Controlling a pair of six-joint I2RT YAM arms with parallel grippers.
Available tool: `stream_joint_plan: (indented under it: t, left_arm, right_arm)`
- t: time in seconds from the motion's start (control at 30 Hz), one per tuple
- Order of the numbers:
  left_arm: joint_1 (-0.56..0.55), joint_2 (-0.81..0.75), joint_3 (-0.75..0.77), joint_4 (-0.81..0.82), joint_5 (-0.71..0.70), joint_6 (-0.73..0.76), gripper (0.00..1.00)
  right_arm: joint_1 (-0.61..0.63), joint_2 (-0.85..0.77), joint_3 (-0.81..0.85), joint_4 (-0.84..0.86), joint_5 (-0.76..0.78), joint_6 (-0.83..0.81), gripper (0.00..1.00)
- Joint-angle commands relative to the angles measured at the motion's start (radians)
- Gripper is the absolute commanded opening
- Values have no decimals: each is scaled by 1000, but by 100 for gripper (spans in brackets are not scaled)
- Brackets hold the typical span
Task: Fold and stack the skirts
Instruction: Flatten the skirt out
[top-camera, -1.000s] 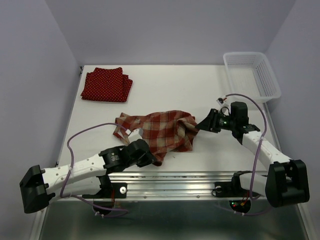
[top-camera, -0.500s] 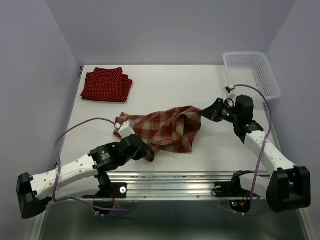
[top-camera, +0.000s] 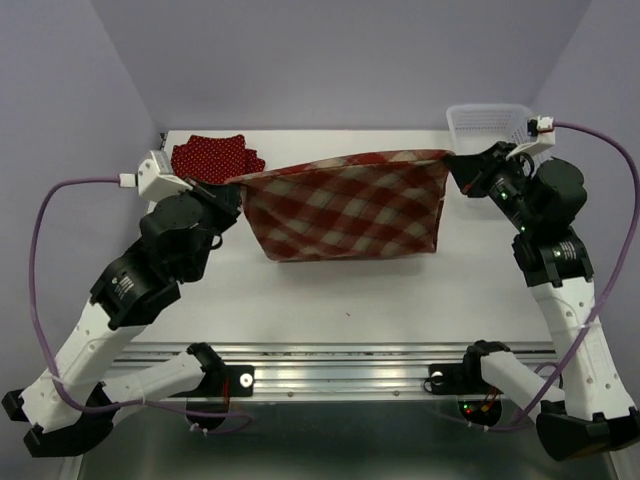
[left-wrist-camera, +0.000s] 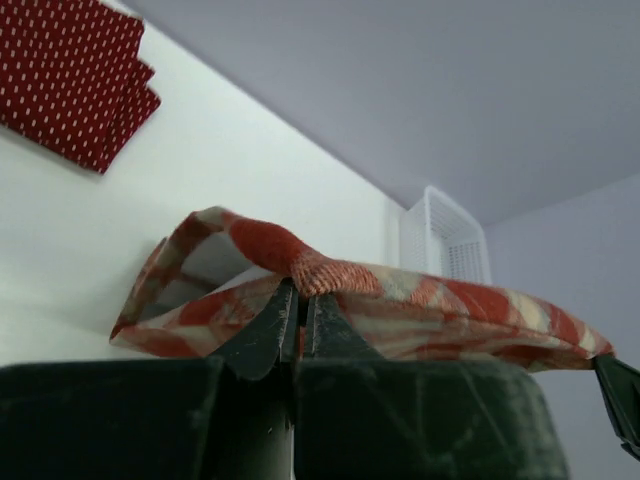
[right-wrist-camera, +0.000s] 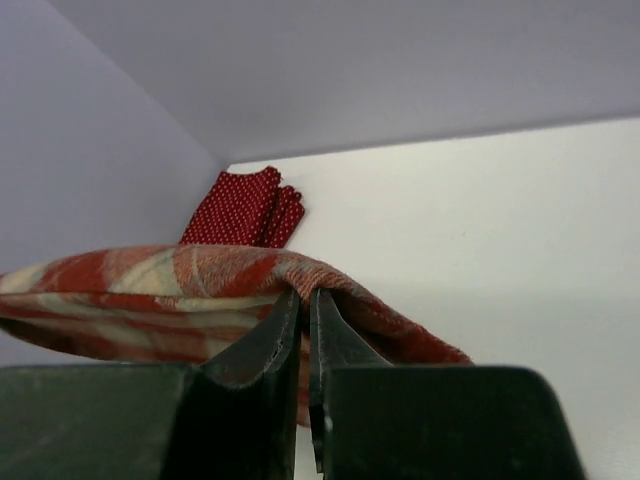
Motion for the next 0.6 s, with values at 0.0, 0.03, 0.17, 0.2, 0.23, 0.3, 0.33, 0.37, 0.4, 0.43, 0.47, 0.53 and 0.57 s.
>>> stream_joint_plan:
  t: [0.0, 0.03, 0.17, 0.2, 0.23, 0.3, 0.33, 0.37, 0.4, 0.43, 0.47, 0.53, 0.57]
  left_arm:
    - [8, -21, 173, 50, -89, 203, 0]
    - [8, -28, 208, 70, -65, 263, 0]
    - [8, -80, 264, 174, 32, 398, 0]
    - [8, -86, 293, 200, 81, 418, 0]
    - [8, -91, 310, 204, 104, 435, 0]
    - [8, -97, 360, 204, 171, 483, 0]
    - [8, -99, 377, 202, 190, 501, 0]
    - [8, -100, 391, 202, 204, 510, 0]
    - [8, -100, 416, 199, 213, 515, 0]
    - [8, -100, 425, 199, 210, 515, 0]
    - [8, -97, 431, 204, 210, 520, 0]
    - [8, -88, 437, 211, 201, 526, 0]
    - [8, -74, 430, 233, 204, 529, 0]
  right_arm:
    - [7, -61, 159, -107, 117, -88, 1]
    - [7, -68, 186, -125, 125, -100, 0]
    - [7, -114, 317, -190, 105, -110, 0]
    - [7, -134, 332, -213, 87, -108, 1]
    - [7, -144, 346, -225, 78, -107, 1]
    - [7, -179, 375, -257, 45, -94, 1]
    - [7, -190, 389, -276, 32, -91, 1]
    - [7, -199, 392, -280, 19, -87, 1]
    - [7, -210, 395, -285, -8, -84, 1]
    - [7, -223, 397, -290, -21, -76, 1]
    - [7, -225, 398, -296, -28, -74, 1]
    - [7, -223, 395, -310, -39, -71, 1]
    - [7, -216, 389, -317, -35, -70, 1]
